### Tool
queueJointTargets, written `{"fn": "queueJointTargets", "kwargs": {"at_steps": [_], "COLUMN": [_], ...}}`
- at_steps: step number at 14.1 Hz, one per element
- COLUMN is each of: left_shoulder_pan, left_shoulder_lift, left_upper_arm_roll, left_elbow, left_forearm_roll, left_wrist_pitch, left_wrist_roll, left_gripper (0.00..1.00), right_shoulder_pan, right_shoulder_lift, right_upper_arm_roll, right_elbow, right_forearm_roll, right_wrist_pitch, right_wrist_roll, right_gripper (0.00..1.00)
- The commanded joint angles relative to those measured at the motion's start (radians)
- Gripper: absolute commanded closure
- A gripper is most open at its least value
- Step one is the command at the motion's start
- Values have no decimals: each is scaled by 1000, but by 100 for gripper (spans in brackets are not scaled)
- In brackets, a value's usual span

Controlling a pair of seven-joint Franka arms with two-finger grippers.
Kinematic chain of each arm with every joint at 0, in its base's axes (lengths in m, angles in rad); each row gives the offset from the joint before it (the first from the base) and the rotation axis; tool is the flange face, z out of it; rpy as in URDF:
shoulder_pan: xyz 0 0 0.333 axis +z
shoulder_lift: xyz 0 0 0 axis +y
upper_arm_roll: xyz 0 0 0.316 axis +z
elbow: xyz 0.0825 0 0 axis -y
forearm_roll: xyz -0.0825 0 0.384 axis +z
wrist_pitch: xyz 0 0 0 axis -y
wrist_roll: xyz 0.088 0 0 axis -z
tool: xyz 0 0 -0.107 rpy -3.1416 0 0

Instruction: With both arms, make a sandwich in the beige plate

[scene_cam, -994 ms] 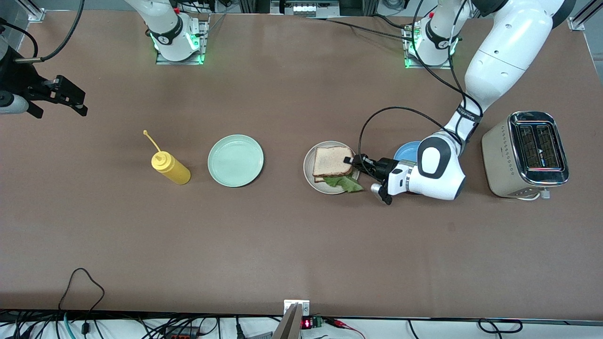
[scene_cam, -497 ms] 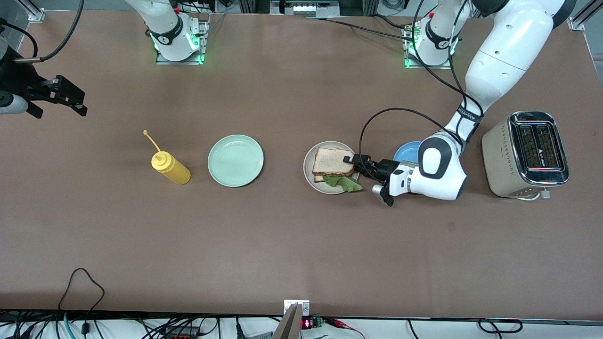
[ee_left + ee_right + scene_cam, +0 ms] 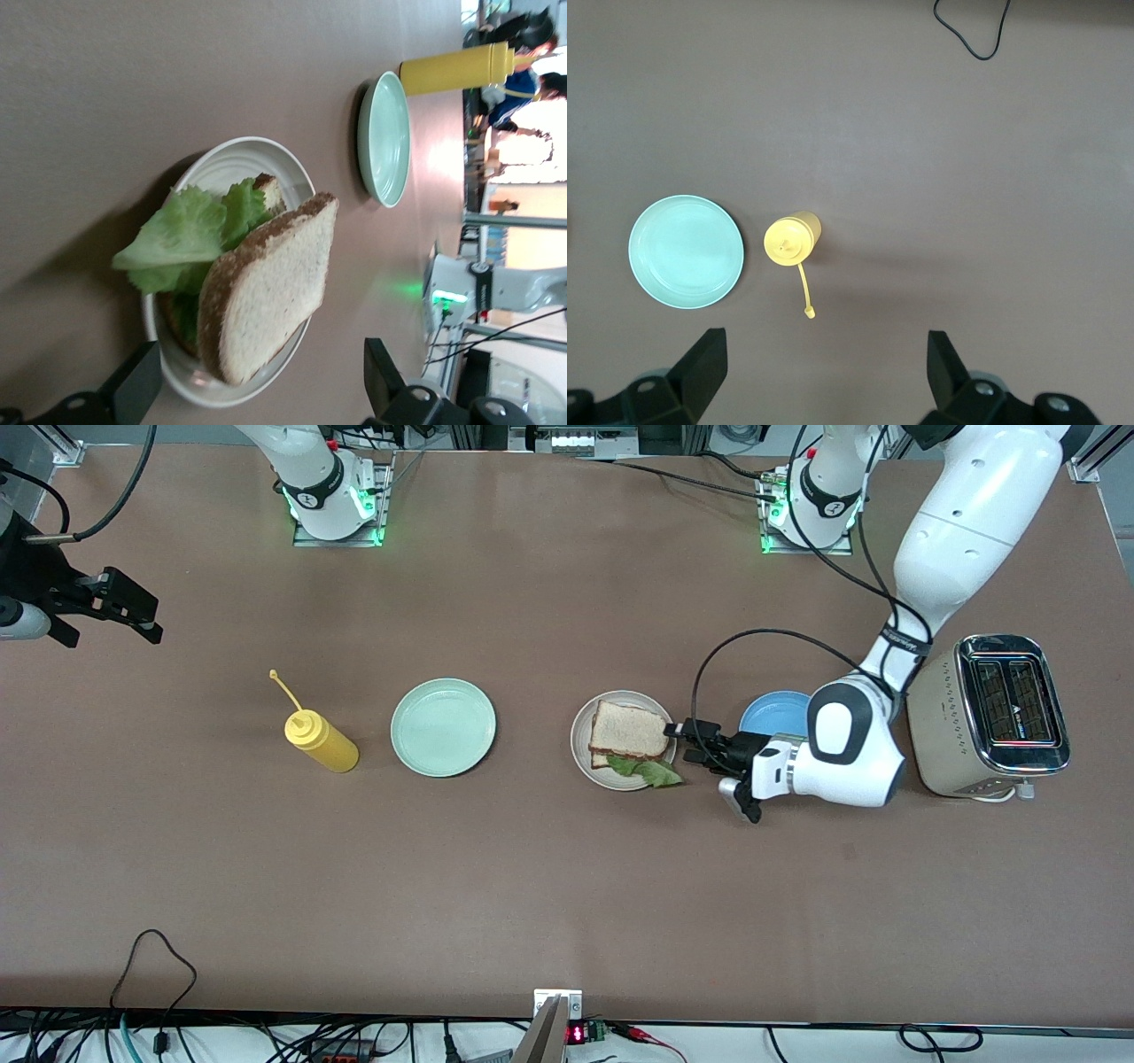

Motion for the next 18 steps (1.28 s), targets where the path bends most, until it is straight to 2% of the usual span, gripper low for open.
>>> {"fn": "queueJointTargets", "kwargs": {"at_steps": [1,5,9,12,16,18], "left_shoulder_pan": [21,58,72,72,41,15], "left_shoulder_lift": [-90,-116,-133,-188,-308,-334], "left_upper_arm_roll": [3,6,3,3,-15,-17], "left_elbow": [-14,50,167,178,198,251], "left_forearm_roll": [84,188,383,484,701,792], "left_wrist_pitch": [-41,-157,-294,-327,-401,-487], "left_wrist_roll": [3,-14,-166,-247,-517,-684], "left_gripper": [0,0,0,0,0,0], "right_shoulder_pan": [-6,-6,-6,-4,-1,-3], "right_shoulder_lift": [-5,-4,-1,-2,-4,-4], "right_upper_arm_roll": [1,3,3,3,4,3], "right_elbow": [12,19,19,19,20,28], "right_forearm_roll": [2,1,1,-1,-3,-1], "right_wrist_pitch": [-18,-18,-15,-16,-13,-15], "right_wrist_roll": [-18,-19,-18,-6,-7,-15], "right_gripper": [0,0,0,0,0,0]}}
